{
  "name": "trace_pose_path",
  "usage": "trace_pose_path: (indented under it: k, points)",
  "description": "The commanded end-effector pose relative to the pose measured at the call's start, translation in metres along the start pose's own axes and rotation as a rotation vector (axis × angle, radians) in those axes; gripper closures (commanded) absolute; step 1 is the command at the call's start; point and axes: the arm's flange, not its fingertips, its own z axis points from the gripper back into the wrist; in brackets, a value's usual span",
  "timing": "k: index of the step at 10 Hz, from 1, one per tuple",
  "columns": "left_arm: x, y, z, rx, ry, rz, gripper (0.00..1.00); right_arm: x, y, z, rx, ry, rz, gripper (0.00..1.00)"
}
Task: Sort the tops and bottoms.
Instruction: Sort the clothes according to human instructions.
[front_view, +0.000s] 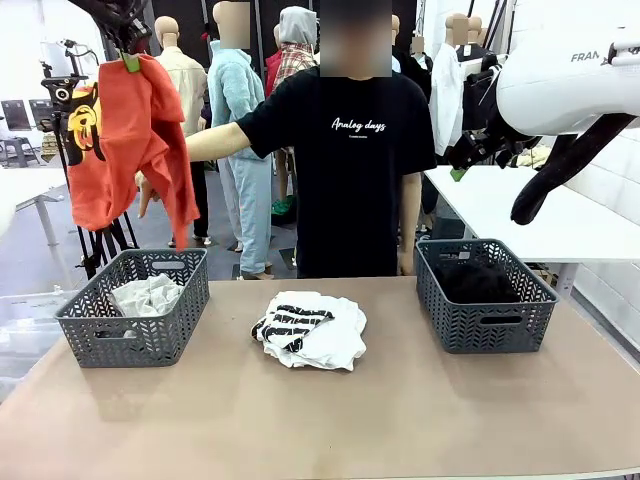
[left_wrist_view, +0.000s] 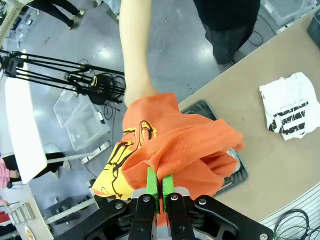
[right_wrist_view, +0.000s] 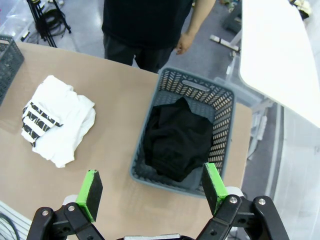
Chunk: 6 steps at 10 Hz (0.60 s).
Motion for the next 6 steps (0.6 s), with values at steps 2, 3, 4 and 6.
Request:
trace_pose_path:
  k: [2,3,4,6]
  points:
    - [0.003,-0.006,0.002,-0.023,-0.013,-0.010,1.00,0.000,0.001,-0.001,-0.020,0.007,0.005,0.00]
    - [0.003,-0.005,-0.002,-0.008,0.001,-0.009,1.00,0.000,0.001,-0.001,-0.020,0.007,0.005,0.00]
    - [-0.021,-0.002,-0.007,-0.006,0.081,0.054,1.00,0.000,0.001,-0.001,-0.020,0.007,0.005,0.00]
    - [-0.071,-0.004,-0.019,0.080,0.247,0.064,1.00,0.000,0.001,-0.001,-0.020,0.007,0.005,0.00]
